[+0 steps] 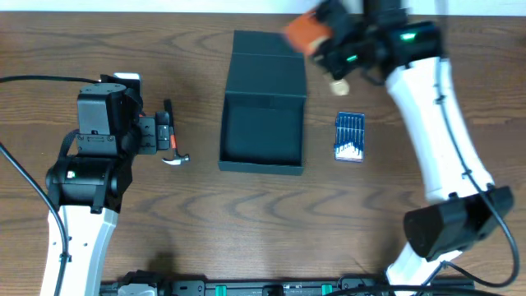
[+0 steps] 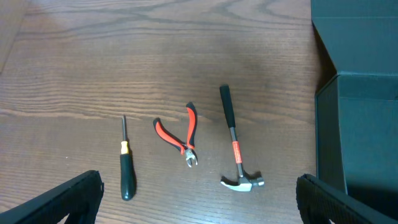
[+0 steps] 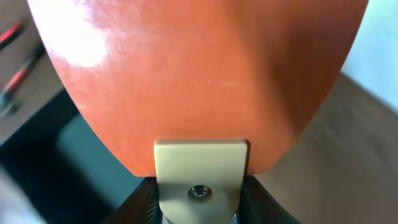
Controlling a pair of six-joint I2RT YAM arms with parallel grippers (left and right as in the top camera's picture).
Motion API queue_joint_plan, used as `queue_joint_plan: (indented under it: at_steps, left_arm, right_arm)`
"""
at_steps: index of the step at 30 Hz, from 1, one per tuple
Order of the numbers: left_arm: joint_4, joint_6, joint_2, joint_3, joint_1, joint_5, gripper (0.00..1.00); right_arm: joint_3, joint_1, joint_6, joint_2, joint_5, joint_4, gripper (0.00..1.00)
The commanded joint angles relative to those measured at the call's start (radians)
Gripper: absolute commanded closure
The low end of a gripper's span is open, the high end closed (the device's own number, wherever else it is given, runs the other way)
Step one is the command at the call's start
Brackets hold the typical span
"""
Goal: Pack container
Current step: 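Carry the scraper over the black box and release it inside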
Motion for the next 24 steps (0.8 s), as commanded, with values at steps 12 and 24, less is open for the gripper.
queue_joint_plan:
  at_steps: [12,24]
  left_arm:
    - [0.002,0.014,-0.001,0.021,0.005,-0.012,0.02]
    - [0.002,0.014,-0.001,0.021,0.005,-0.012,0.01]
  right_arm:
    - [-0.007,0.182,-0.627,0.14,-0.088,-0.006,0.99]
    - [-0.007,0.182,-0.7,0.321,-0.01,-0.01,0.99]
